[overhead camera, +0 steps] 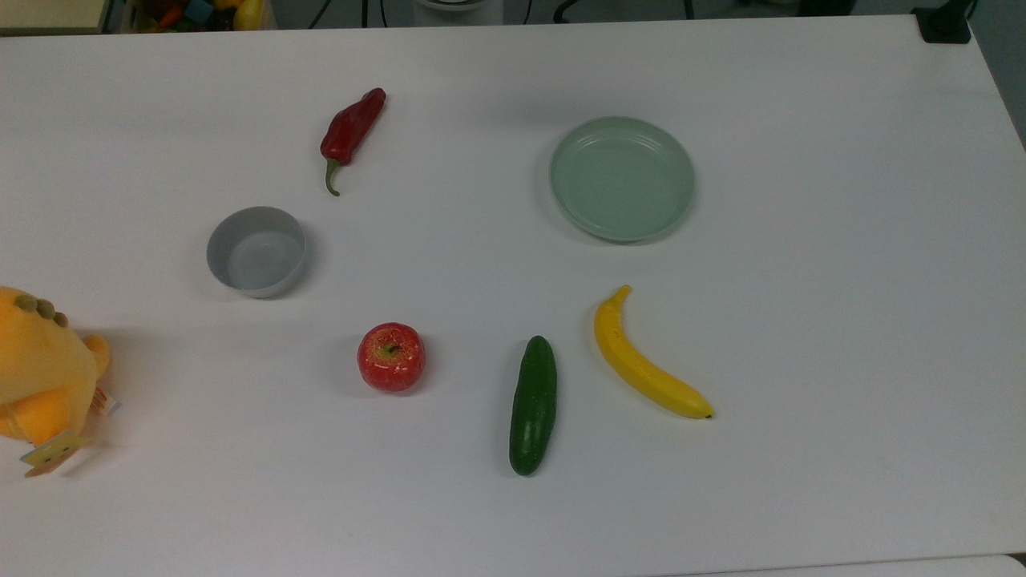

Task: Put the red apple in the bowl

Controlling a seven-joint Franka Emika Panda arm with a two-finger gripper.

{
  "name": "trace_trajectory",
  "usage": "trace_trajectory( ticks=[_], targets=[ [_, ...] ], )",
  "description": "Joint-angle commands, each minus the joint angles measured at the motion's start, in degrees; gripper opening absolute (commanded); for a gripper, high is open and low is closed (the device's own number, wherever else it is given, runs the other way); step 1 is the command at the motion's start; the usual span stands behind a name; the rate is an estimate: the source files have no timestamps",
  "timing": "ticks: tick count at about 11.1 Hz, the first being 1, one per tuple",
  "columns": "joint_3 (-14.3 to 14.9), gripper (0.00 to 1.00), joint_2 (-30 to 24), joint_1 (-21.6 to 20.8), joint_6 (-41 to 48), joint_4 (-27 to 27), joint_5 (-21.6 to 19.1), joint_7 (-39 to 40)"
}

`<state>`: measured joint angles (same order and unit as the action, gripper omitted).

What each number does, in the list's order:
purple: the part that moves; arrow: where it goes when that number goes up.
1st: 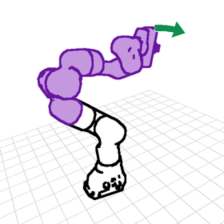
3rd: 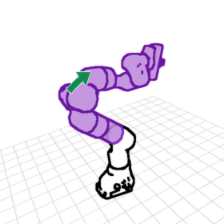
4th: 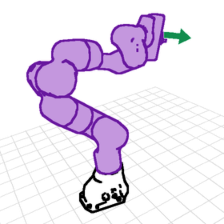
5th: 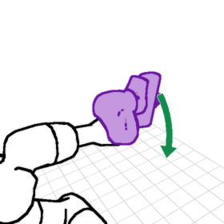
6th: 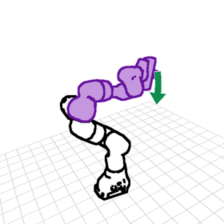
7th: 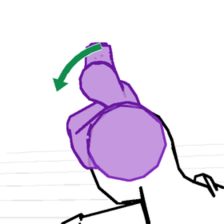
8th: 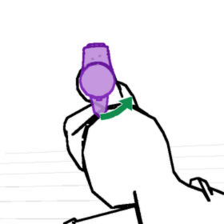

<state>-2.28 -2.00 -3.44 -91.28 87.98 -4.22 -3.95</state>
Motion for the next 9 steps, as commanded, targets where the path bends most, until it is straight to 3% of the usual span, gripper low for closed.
trace_trajectory(
  ticks=[1, 9],
  targets=[
    [-0.18, 1.00, -0.81, 0.01, -1.09, 1.23, -0.35, -0.54],
    [-0.18, 1.00, -0.73, 0.45, -0.65, 1.15, -0.35, -0.53]
  ],
)
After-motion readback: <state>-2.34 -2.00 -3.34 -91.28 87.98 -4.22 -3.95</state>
